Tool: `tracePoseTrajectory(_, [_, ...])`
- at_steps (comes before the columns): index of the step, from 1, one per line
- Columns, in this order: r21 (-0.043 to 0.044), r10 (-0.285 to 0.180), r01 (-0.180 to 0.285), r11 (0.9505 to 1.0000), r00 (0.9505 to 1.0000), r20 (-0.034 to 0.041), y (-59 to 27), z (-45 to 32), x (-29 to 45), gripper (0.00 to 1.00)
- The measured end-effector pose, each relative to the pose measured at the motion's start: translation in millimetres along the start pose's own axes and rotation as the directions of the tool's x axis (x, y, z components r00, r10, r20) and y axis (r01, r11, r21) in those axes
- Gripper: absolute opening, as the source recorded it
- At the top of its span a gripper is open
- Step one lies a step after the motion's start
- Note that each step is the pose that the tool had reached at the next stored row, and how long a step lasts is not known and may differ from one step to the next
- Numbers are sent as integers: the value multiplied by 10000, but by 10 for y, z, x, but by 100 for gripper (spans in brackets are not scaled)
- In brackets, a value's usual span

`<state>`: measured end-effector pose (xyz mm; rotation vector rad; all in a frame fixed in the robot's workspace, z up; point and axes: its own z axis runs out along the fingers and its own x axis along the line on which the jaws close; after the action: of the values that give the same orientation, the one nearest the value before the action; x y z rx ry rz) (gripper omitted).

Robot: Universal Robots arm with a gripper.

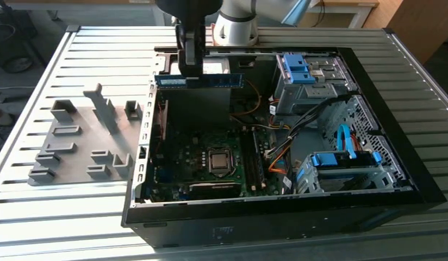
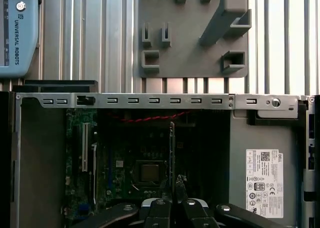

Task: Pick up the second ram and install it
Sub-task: 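Pick up the second ram and move it above second insertion slot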

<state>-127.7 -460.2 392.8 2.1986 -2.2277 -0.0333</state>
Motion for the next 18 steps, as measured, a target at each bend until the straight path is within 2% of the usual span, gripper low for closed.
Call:
tracePoseTrajectory(5, [-1,-1,1,10000,10000,0,-91,-1,-1,14])
tracePoseTrajectory(18, [0,-2,2,10000,10000,0,-103,-1,-1,14])
